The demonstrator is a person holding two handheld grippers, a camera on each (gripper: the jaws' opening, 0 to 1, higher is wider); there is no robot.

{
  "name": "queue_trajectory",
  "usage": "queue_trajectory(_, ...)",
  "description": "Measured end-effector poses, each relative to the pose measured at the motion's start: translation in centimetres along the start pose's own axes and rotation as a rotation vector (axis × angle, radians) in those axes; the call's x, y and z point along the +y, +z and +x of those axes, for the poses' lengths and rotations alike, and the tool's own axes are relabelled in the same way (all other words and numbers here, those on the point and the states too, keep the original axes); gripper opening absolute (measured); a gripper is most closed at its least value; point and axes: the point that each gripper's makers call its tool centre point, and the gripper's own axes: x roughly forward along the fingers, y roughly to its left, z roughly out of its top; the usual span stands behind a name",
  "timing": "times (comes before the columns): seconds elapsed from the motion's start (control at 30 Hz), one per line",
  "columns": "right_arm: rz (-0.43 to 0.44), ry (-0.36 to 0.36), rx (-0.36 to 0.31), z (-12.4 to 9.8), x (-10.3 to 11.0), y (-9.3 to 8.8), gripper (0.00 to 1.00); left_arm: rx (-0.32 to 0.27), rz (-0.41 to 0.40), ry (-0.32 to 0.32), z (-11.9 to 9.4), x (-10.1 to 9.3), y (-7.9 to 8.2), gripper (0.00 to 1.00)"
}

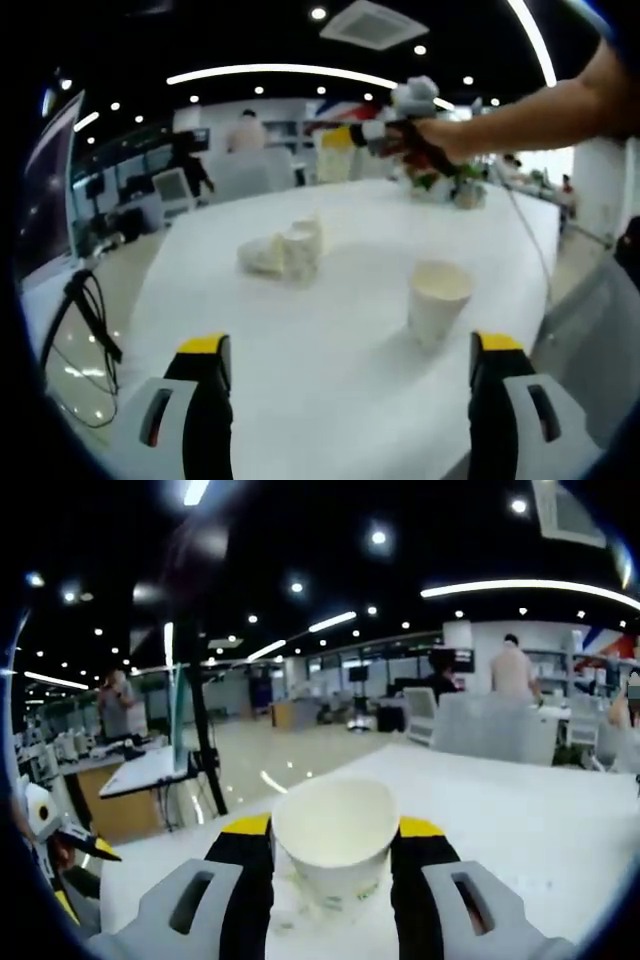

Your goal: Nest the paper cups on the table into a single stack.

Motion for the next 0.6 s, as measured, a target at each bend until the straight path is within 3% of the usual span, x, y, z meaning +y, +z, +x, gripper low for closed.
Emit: queue_trajectory(0.6,-0.013,0.013,0.002,-1.9,1.7,0.5,0.43,0.007,0.033,-0.027,0.2,-0.8,0.0,0.99)
